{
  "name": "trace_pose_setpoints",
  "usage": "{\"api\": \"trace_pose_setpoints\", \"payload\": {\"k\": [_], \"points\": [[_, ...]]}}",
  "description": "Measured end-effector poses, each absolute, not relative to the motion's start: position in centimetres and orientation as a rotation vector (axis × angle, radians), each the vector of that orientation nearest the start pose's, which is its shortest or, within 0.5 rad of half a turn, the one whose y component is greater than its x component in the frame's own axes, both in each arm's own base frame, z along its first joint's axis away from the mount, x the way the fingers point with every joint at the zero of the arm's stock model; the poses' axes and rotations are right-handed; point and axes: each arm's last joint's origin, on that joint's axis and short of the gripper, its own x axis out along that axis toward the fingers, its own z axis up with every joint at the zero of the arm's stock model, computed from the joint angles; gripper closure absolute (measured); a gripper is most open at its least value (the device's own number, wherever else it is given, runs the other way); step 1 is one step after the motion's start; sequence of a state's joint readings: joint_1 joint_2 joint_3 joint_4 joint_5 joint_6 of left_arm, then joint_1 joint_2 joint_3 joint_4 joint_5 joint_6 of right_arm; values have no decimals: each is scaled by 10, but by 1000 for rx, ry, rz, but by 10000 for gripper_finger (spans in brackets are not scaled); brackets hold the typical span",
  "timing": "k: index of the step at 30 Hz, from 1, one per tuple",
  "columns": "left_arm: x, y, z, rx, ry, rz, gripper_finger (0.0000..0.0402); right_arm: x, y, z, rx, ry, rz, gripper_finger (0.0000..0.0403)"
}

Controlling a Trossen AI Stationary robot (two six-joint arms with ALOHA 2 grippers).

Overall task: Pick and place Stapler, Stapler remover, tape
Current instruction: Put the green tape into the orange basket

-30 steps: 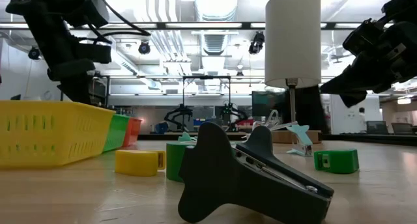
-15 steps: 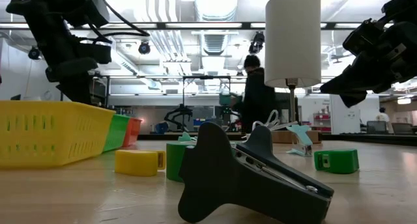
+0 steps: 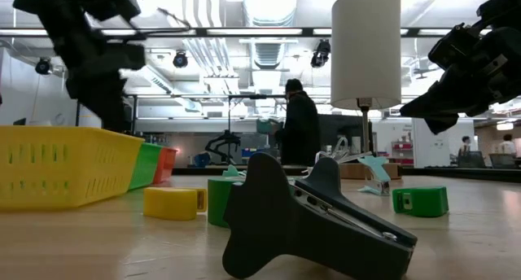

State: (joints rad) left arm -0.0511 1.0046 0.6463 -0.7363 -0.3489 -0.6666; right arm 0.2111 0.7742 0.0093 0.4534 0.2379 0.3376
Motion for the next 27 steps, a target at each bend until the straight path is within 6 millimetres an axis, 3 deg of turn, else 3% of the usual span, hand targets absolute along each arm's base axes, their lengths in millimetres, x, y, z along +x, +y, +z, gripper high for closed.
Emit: {"api": "trace_pose_setpoints", "payload": {"k": [8, 14, 27], "points": [[207, -12, 236, -363, 609, 315, 230, 139, 23, 132, 266, 296, -77, 394], [231, -34, 235, -311, 520, 159, 230, 139, 23, 132, 264, 296, -77, 394], [296, -94, 197, -227, 704, -34, 229, 139, 23, 132, 261, 295, -77, 394]]}}
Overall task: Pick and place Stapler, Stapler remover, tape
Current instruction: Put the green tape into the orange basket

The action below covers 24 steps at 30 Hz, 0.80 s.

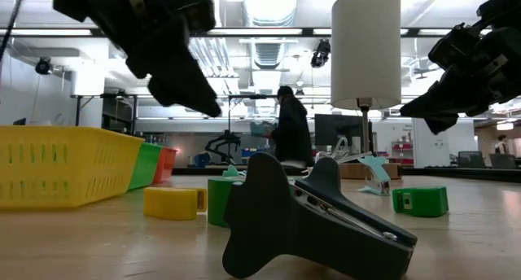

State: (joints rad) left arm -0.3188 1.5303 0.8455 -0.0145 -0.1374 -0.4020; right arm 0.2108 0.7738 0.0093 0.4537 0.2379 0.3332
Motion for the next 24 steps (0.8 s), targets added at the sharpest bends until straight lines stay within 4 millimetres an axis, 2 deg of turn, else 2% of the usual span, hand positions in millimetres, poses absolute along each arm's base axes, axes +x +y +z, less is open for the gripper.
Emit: {"api": "trace_pose_setpoints", "payload": {"k": [6, 16, 24], "points": [[326, -113, 188, -218, 745, -83, 229, 139, 23, 132, 259, 295, -76, 394], [361, -139, 169, -221, 812, -171, 229, 139, 23, 132, 258, 299, -77, 394], [369, -143, 148, -164, 920, -169, 229, 139, 23, 132, 260, 301, -77, 394]]}}
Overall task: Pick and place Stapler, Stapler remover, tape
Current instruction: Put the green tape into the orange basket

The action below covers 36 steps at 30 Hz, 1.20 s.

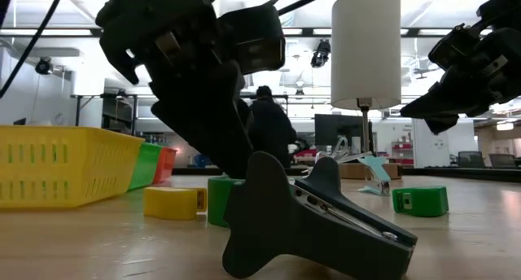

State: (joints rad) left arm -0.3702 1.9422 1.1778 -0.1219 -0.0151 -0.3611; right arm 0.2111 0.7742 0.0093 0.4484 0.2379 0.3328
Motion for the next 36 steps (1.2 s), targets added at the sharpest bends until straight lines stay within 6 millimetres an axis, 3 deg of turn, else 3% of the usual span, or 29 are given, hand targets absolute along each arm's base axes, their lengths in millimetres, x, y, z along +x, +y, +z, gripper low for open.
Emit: {"api": "trace_pose_setpoints", "payload": {"k": [7, 18, 27, 36], "points": [[367, -140, 152, -156, 915, -160, 246, 139, 23, 132, 260, 301, -77, 394], [368, -137, 160, -59, 870, -158, 394, 139, 23, 132, 258, 301, -78, 394], [363, -131, 174, -1, 851, -123, 398, 139, 23, 132, 259, 302, -78, 394], [366, -129, 180, -52, 799, -85, 388, 139, 23, 132, 259, 303, -78, 394]]}}
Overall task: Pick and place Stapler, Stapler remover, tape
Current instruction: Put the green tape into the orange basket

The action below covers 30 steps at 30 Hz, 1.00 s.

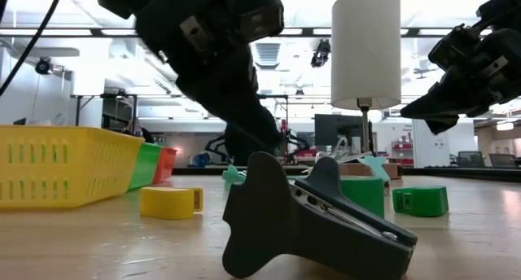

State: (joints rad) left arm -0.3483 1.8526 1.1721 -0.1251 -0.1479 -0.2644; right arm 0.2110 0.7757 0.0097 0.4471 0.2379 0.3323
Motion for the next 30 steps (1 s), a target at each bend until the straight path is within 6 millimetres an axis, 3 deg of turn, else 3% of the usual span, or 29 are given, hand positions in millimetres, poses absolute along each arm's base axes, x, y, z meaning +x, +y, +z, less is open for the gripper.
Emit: {"api": "trace_pose_setpoints", "payload": {"k": [7, 16, 30], "points": [[378, -127, 188, -133, 668, -95, 325, 139, 23, 132, 259, 304, -78, 394], [383, -127, 177, -183, 682, -129, 228, 139, 23, 132, 258, 305, -78, 394], [389, -130, 147, -237, 750, -111, 220, 139, 23, 132, 263, 304, -79, 394]]}}
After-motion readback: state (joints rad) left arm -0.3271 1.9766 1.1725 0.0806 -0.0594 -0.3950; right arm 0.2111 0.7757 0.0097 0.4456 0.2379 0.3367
